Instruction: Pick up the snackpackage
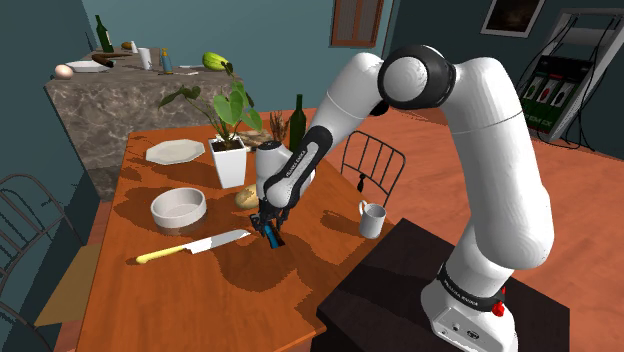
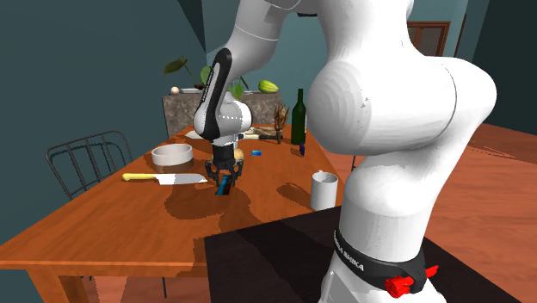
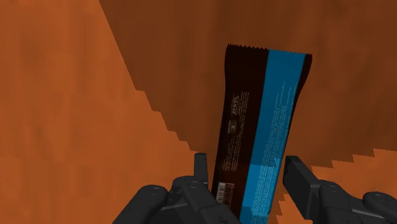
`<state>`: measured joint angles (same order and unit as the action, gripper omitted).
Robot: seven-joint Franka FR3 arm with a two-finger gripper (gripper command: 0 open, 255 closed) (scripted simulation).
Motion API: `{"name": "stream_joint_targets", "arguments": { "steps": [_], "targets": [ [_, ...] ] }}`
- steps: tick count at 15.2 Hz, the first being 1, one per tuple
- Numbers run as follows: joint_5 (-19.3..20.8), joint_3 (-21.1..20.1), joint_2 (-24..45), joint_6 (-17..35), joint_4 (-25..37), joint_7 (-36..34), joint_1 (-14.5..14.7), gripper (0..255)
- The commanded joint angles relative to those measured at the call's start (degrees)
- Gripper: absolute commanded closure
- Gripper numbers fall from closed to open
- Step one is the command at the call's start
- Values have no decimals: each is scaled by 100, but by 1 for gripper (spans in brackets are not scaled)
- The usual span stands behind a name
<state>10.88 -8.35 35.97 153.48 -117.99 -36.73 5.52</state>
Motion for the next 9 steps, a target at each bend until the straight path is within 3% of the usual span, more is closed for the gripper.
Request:
{"name": "stream_joint_targets", "arguments": {
  "steps": [1,9],
  "targets": [
    [3,5,22,10,-10,0,0,255],
    [-49,-53,-206,-160,-68,39,-46,255]
  ]
}}
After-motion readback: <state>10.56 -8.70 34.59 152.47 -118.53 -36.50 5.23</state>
